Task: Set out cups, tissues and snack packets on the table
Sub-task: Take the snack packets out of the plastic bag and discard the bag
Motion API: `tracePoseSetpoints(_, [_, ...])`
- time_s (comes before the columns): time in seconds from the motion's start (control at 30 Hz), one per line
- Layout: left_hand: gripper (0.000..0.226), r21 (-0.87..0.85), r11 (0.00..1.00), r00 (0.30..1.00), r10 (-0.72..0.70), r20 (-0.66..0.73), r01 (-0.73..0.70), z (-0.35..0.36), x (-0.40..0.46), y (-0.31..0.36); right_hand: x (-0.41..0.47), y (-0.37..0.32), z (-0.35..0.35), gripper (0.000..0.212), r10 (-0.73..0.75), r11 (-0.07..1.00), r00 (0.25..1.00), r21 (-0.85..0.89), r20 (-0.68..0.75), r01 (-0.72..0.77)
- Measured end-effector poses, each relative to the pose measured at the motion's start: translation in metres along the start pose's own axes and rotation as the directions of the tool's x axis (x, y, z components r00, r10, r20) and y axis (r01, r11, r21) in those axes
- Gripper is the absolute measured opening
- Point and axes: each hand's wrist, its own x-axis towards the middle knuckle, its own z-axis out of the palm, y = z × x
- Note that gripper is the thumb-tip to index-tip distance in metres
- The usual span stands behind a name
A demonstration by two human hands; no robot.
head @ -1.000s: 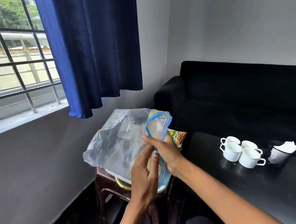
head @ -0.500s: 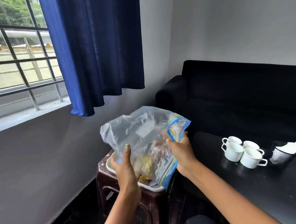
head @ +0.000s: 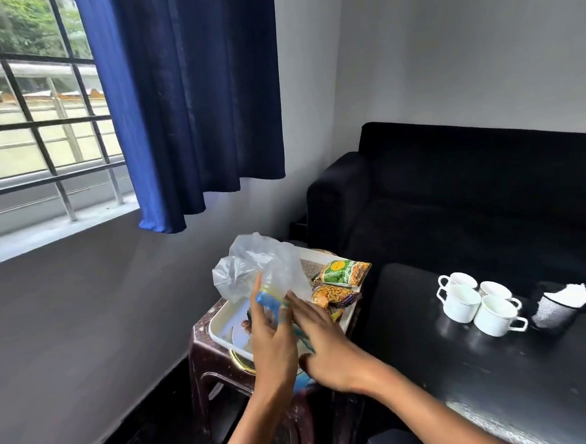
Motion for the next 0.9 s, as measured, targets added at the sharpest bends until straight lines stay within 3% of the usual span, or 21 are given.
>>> tracePoseSetpoints(0.07, [0.045,0.037,0.997,0.996,0.067,-0.058,-0.065,-0.002,0.002,0.002,-0.001,-0.006,-0.014,0.069,-0.008,1.000,0.994,-0.014,-0.110,0.006])
tracePoseSetpoints(0.17, [0.082,0.123,0.977,0.984,0.177,-0.030,-0.172,-0.003,0.001,0.006,-0.004,-0.014,-0.035,0.042,-0.028,1.000,0.896,-0.013,-0.443,0.025])
tracePoseSetpoints(0.23, [0.093,0.183,0.961,0.976,0.214,-0.028,-0.206,-0.002,-0.001,0.007,-0.003,-0.018,-0.046,0.041,-0.072,0.997,0.785,-0.046,-0.615,0.056])
tracePoseSetpoints(0.3, [0.099,0.267,0.928,0.962,0.273,-0.007,-0.261,-0.002,-0.004,0.009,-0.002,-0.020,-0.055,0.059,-0.115,0.993,0.734,-0.100,-0.669,0.064])
tracePoseSetpoints(0.47, [0.091,0.540,0.736,0.906,0.399,0.139,-0.407,-0.005,-0.004,0.010,0.002,-0.020,-0.061,0.097,-0.269,0.893,0.870,-0.445,-0.413,0.064])
tracePoseSetpoints(0.6, [0.087,0.566,0.673,0.861,0.488,0.144,-0.476,-0.005,-0.007,0.011,0.006,-0.007,-0.055,0.091,-0.188,0.824,0.941,-0.567,-0.282,-0.006])
tracePoseSetpoints(0.77, [0.085,0.352,0.829,0.859,0.499,-0.115,-0.435,-0.005,-0.005,0.017,0.003,0.002,-0.034,0.083,0.093,0.960,0.985,-0.251,-0.143,-0.127])
tracePoseSetpoints(0.9, [0.081,0.159,0.919,0.904,0.387,-0.180,-0.361,0.001,-0.007,0.022,-0.001,-0.004,-0.010,0.076,0.082,0.982,0.984,0.179,-0.156,-0.053])
